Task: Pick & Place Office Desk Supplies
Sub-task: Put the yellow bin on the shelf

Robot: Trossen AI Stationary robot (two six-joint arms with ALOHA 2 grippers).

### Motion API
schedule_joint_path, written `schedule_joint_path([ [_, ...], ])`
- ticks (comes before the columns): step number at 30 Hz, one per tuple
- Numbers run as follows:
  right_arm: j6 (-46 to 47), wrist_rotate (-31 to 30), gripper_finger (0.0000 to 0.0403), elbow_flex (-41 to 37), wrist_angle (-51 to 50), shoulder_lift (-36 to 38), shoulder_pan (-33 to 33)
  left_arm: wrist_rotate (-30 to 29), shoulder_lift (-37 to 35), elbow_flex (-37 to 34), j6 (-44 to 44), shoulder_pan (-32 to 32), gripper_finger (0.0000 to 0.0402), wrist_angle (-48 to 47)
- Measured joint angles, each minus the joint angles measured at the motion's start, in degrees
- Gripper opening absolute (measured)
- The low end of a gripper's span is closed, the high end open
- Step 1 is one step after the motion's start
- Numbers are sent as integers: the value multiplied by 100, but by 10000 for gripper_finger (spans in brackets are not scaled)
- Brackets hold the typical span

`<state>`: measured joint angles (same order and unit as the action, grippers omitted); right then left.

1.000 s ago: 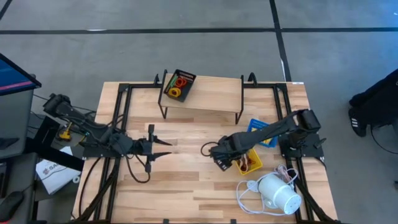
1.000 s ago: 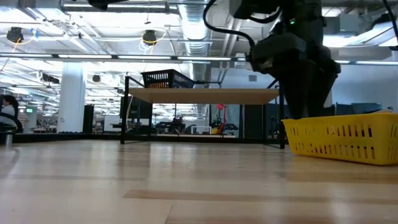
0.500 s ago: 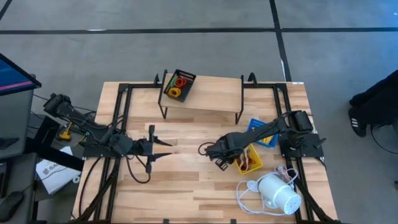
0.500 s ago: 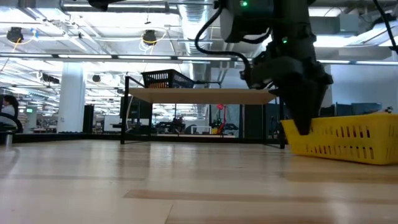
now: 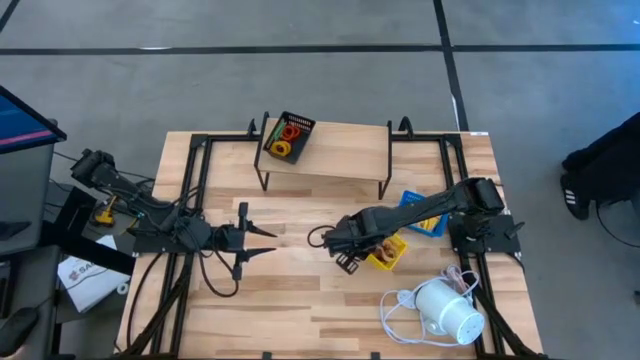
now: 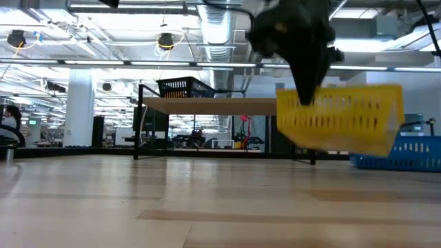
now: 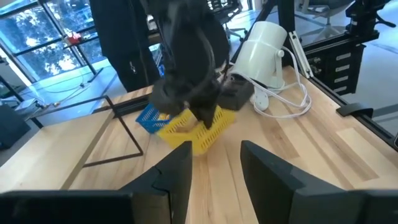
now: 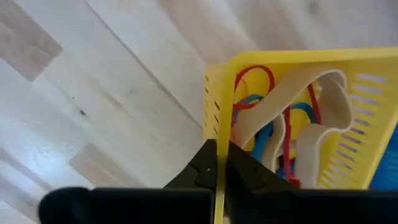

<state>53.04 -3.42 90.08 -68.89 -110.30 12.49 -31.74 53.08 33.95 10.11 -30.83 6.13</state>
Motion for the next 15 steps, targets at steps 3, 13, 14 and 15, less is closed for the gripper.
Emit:
schedule_joint_path([
  [3,-36,-266,5,541,-706,0,-10,-4,0,0,9,0,130,37],
  [13,-735,-407,5,1811,-1727,-44,-758,-180,0,0,-7,2,130,133],
  [14,-804,-411,5,1932,-1810,-42,-872,-180,0,0,-18,2,130,138],
  [15,-859,-395,5,2061,-1851,-42,-986,-180,0,0,-32,2,130,140],
])
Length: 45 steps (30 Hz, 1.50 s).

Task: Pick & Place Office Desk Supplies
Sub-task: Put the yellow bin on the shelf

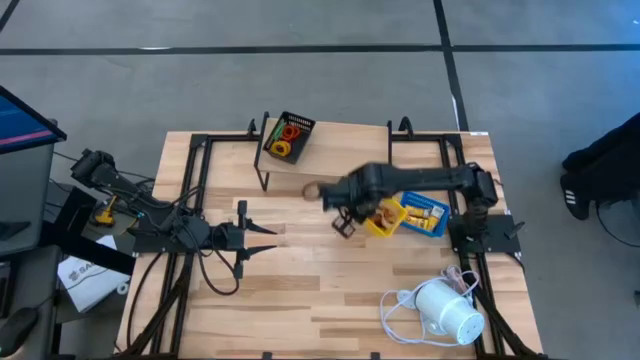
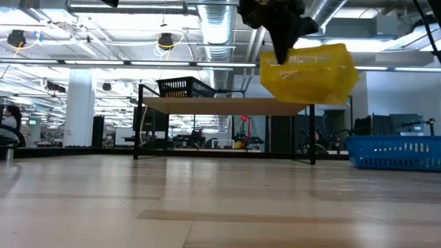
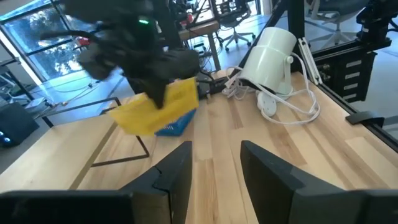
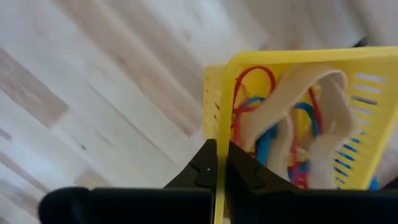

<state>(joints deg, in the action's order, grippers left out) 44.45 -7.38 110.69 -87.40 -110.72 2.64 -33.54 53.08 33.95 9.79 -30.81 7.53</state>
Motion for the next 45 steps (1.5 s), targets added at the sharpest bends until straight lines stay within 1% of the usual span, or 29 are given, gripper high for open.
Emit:
schedule_joint_path([
  [4,-170,62,5,581,-287,0,-502,-22,0,0,-107,0,130,37],
  [7,-306,358,5,1056,-261,-5,-1001,-261,2,0,-146,0,130,37],
  [11,-413,558,5,1617,-258,-16,-1750,-299,2,0,-164,2,131,60],
  [15,-441,607,5,1874,-248,-39,-2527,-297,2,0,-278,2,130,61],
  [19,-558,554,5,1885,-205,-63,-3084,-297,2,0,-320,2,131,59],
  [22,-674,500,5,1883,-160,-216,-3225,-297,2,0,-322,2,131,57],
  [27,-936,601,5,1907,-107,-628,-3157,-297,0,0,-322,2,131,40],
  [34,-1208,604,8,2292,-92,-1193,-3216,-295,0,0,-322,2,131,22],
  [36,-1315,681,25,2433,-11,-1270,-3224,-295,1,0,-322,2,130,21],
  [39,-1351,969,67,2366,269,-1193,-3244,-294,0,0,-322,2,131,-6],
  [45,-1368,1016,136,2428,222,-1042,-3374,-293,1,0,-320,2,131,-18],
])
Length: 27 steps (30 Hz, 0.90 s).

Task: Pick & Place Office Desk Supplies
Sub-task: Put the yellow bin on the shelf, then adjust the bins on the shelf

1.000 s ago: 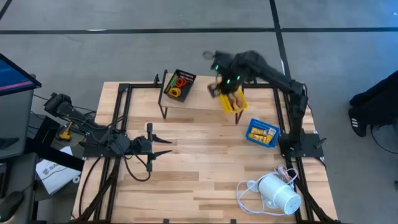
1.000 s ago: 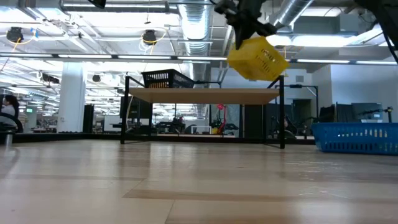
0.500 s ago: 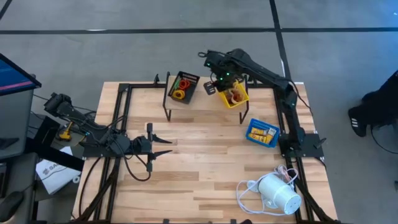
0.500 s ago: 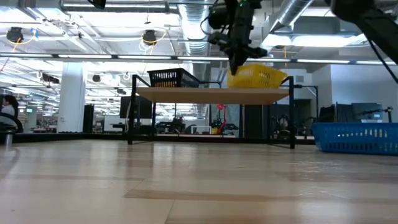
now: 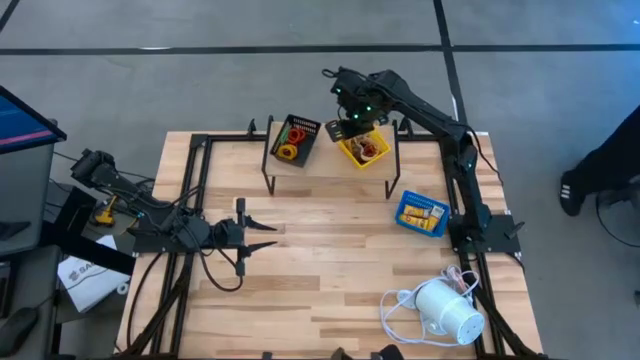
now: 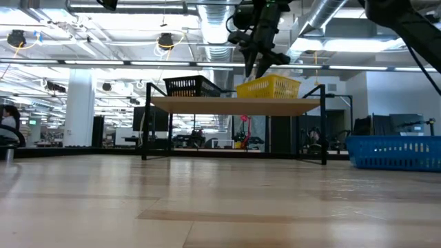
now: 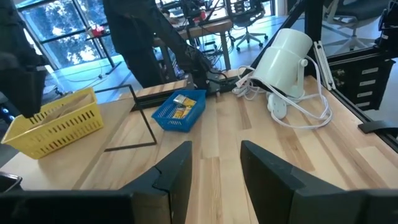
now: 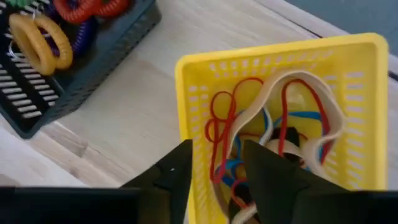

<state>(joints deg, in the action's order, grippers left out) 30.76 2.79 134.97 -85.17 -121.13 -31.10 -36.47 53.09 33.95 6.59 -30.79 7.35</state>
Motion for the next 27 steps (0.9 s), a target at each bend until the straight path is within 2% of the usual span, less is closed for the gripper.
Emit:
schedule_joint_path([
  [3,-252,-64,155,-1,-2,42,31,-61,1,0,-4,0,131,-4],
  [7,-1039,-784,162,-4,393,235,338,-813,1,0,81,31,131,162],
  [9,-1460,-976,162,-3,820,306,575,-907,12,0,521,154,131,604],
  [12,-2037,-1001,160,-3,1183,410,1107,-666,62,7,1307,363,131,1156],
  [13,-2228,-1032,159,-3,1188,472,1313,-806,26,7,1650,367,131,1175],
  [15,-2608,-1308,157,-3,1082,616,1706,-1563,-166,4,2448,310,131,1193],
  [17,-3003,-2004,155,-3,1043,738,2038,-2379,-430,4,3137,318,131,1263],
  [18,-3180,-2410,155,-3,1043,794,2156,-2574,-555,4,3380,376,131,1320],
  [19,-3374,-2724,154,-3,1047,833,2247,-2630,-686,4,3556,453,131,1326],
  [21,-3670,-2981,153,-1,1050,880,2339,-2622,-920,4,3814,592,131,1330],
  [24,-3845,-2979,153,-3,1013,886,2296,-2671,-1167,4,4101,829,131,1273],
  [27,-4010,-2972,153,-69,972,847,2052,-2489,-1187,4,3964,1213,131,1366],
])
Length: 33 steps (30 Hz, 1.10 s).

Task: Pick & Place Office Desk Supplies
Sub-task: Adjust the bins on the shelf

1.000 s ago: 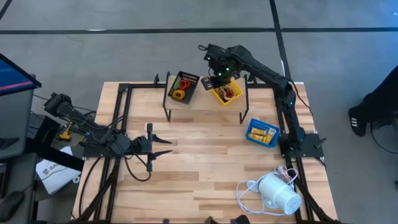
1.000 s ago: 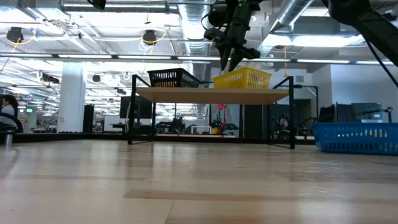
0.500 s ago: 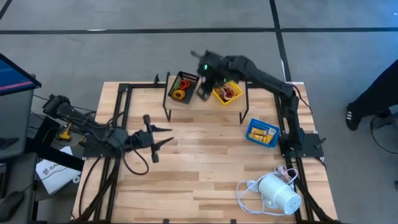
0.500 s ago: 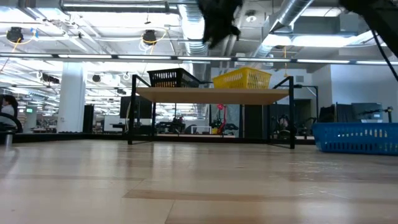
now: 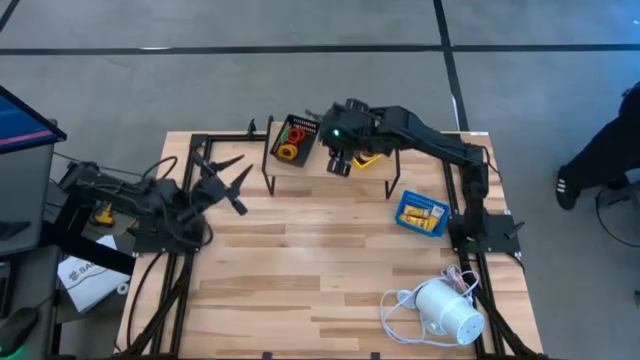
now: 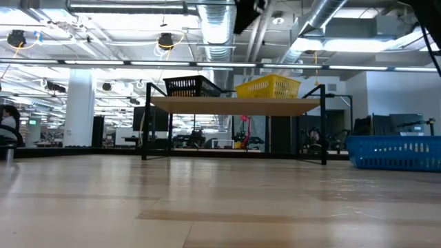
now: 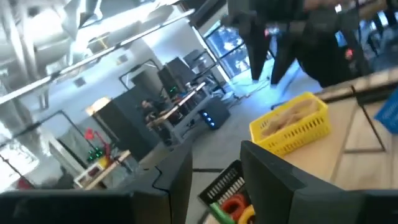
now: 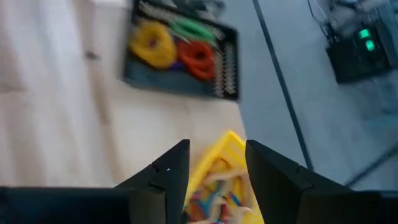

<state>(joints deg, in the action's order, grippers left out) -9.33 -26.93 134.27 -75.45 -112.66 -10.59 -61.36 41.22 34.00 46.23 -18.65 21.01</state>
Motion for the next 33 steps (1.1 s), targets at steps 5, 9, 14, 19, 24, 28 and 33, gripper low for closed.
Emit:
schedule_joint_path([
  [5,-103,231,153,-73,48,-14,-558,874,191,393,-1410,569,131,-9],
  [9,176,1120,152,33,91,-17,-967,1928,616,1213,-2758,1348,131,-317],
  [14,402,1973,152,74,-99,2,-1135,3614,1745,3012,-4754,2627,131,-2936],
  [19,263,2111,152,72,-676,11,-1204,4786,3117,4547,-5175,3296,131,-4504],
  [24,125,2119,152,72,-789,11,-1472,4923,3798,5225,-5917,3630,131,-4770],
  [28,-19,2430,152,35,-852,-65,-1803,5753,4192,5344,-6649,4245,131,-5203],
  [33,-100,2829,152,-139,-788,-105,-2162,6163,4693,5342,-6848,4759,131,-5808],
])
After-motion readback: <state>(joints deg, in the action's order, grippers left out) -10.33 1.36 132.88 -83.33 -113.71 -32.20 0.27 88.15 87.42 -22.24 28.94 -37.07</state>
